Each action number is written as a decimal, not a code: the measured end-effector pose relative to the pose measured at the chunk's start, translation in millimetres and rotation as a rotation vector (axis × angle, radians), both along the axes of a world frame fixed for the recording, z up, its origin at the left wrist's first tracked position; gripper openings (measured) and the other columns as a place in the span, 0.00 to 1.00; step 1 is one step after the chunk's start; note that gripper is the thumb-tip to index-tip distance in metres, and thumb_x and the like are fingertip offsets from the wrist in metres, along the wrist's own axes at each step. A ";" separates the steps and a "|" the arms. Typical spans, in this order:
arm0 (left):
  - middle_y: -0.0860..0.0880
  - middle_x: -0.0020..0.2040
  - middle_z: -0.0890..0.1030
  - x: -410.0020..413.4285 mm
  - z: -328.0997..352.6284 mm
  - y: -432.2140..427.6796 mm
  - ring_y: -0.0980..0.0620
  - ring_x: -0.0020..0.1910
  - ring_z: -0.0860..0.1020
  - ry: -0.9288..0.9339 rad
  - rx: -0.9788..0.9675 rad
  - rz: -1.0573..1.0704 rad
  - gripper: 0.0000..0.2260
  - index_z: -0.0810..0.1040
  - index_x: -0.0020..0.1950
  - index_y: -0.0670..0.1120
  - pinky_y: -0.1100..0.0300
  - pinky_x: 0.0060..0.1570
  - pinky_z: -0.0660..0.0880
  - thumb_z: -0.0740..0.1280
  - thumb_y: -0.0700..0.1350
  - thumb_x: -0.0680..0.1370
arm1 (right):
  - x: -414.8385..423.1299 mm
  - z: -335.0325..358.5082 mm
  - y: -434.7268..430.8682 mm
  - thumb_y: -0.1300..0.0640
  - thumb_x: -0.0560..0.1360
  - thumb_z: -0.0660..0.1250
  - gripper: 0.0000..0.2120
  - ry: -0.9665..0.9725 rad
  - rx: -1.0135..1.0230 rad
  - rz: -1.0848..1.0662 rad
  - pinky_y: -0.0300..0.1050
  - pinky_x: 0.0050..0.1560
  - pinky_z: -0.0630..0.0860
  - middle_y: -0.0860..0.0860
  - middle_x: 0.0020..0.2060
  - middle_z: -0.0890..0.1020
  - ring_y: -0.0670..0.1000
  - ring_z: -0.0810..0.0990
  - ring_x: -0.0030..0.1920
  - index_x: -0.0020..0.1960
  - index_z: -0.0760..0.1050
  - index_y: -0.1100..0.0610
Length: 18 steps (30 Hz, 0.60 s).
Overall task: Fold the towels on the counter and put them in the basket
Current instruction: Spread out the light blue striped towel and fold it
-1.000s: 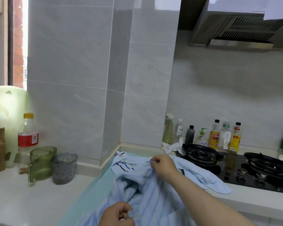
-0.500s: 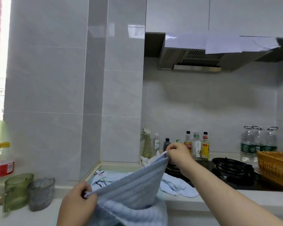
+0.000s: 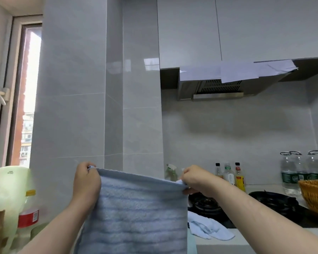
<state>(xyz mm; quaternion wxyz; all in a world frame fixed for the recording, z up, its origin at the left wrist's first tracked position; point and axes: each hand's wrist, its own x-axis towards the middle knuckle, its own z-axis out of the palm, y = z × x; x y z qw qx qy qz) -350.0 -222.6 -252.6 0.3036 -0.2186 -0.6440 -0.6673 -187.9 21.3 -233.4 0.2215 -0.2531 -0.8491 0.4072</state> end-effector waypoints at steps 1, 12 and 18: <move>0.50 0.33 0.67 1.7 5.2 -1.9 0.50 0.35 0.65 0.020 0.002 0.006 0.10 0.65 0.36 0.47 0.54 0.34 0.60 0.54 0.36 0.74 | 3.0 2.2 -3.8 0.71 0.71 0.62 0.06 -0.018 -0.007 -0.014 0.54 0.48 0.83 0.59 0.41 0.78 0.62 0.83 0.49 0.42 0.76 0.63; 0.47 0.33 0.71 27.5 10.0 -26.4 0.50 0.33 0.67 0.329 -0.052 -0.026 0.06 0.68 0.39 0.41 0.59 0.33 0.65 0.57 0.44 0.69 | 43.8 18.6 -13.6 0.65 0.80 0.53 0.16 -0.232 0.340 -0.198 0.35 0.26 0.61 0.58 0.39 0.73 0.52 0.68 0.32 0.34 0.62 0.57; 0.49 0.37 0.74 27.7 13.8 -30.5 0.51 0.36 0.70 0.245 -0.143 -0.112 0.06 0.71 0.40 0.45 0.67 0.37 0.67 0.64 0.38 0.76 | 48.1 16.0 7.3 0.71 0.76 0.53 0.16 0.198 0.012 -0.164 0.40 0.27 0.61 0.55 0.31 0.68 0.51 0.65 0.30 0.34 0.69 0.58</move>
